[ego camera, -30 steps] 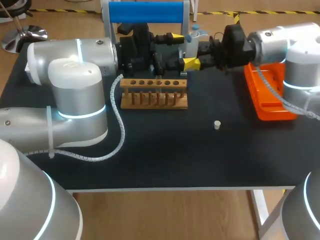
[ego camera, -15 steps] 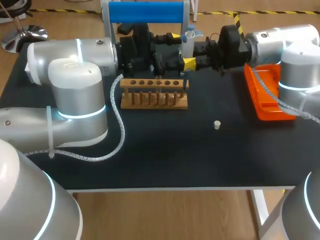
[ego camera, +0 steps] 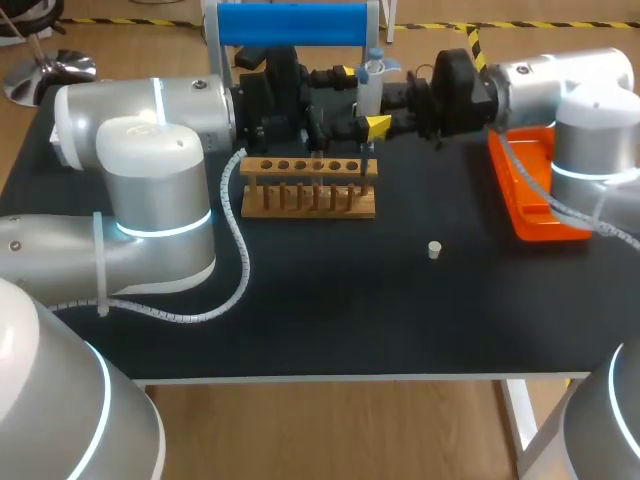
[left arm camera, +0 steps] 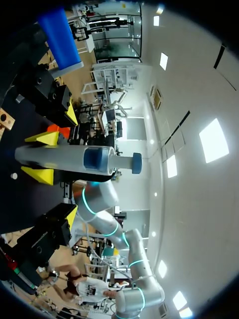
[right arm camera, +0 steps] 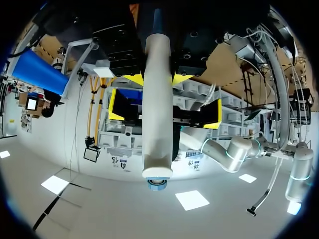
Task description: Invert the test tube, pick up the pipette, mount the tip to pipette, aspirate from beaker and dispense into the tube, eject the tip, return the pipette, and cap with the stopper.
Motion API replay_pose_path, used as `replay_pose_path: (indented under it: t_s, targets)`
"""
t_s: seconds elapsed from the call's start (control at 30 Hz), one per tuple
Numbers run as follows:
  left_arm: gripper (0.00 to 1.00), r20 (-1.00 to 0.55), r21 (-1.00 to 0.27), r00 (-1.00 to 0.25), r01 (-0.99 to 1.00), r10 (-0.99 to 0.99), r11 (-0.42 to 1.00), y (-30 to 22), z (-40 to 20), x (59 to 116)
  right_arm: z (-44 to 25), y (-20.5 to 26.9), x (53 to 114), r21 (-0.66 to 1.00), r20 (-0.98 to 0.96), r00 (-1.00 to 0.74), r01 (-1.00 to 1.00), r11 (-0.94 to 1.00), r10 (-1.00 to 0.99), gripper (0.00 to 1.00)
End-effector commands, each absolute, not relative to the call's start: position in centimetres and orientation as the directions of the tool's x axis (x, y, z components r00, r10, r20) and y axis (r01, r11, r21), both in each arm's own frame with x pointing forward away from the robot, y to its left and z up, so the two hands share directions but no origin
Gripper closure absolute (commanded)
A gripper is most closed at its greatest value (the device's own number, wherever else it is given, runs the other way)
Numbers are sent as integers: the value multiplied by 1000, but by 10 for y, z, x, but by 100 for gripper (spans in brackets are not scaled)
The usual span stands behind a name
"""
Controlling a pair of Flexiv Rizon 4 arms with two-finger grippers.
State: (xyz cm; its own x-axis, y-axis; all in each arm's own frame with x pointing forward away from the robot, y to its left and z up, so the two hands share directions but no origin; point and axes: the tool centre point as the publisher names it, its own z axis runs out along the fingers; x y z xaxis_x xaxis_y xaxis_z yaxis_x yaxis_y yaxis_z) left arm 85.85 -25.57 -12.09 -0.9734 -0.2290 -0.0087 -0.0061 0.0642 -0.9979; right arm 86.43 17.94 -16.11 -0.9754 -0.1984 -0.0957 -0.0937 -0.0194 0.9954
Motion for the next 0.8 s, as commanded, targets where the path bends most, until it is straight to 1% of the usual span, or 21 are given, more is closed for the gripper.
replay_pose_path:
  t_s: [0.03,0.53,0.57,0.6,0.63,0.67,0.7,0.73,0.8]
  targets:
    - [0,-10,-998,-972,-4,-234,60,-257,-122,858,-160,182,865,995,-97,-975,-96,-18,-199,100]
    - [0,-10,-998,-972,-4,-234,60,-257,-122,858,-160,184,863,995,-96,-976,-93,-24,-196,100]
    - [9,-10,-998,-972,-4,-234,60,-257,-122,858,-160,184,863,995,-95,-976,-92,-24,-196,100]
    - [39,-10,-998,-972,-4,-234,60,-257,-122,858,-161,184,862,995,-95,-976,-92,-25,-196,100]
    - [56,-10,-998,-972,-4,-234,60,-257,-122,858,-161,184,862,995,-95,-976,-92,-25,-196,100]
    - [72,-10,-998,-972,-4,-234,60,-257,-122,858,-161,184,862,995,-95,-976,-92,-26,-195,100]
    - [92,-10,-998,-972,-4,-234,60,-257,-122,858,-161,184,862,995,-95,-976,-91,-27,-195,100]
    - [100,-10,-998,-972,-4,-234,60,-257,-122,858,-160,184,862,995,-95,-976,-91,-29,-194,100]
    - [100,-10,-998,-972,-4,-234,60,-257,-122,858,-160,184,862,995,-97,-976,-92,-31,-193,100]
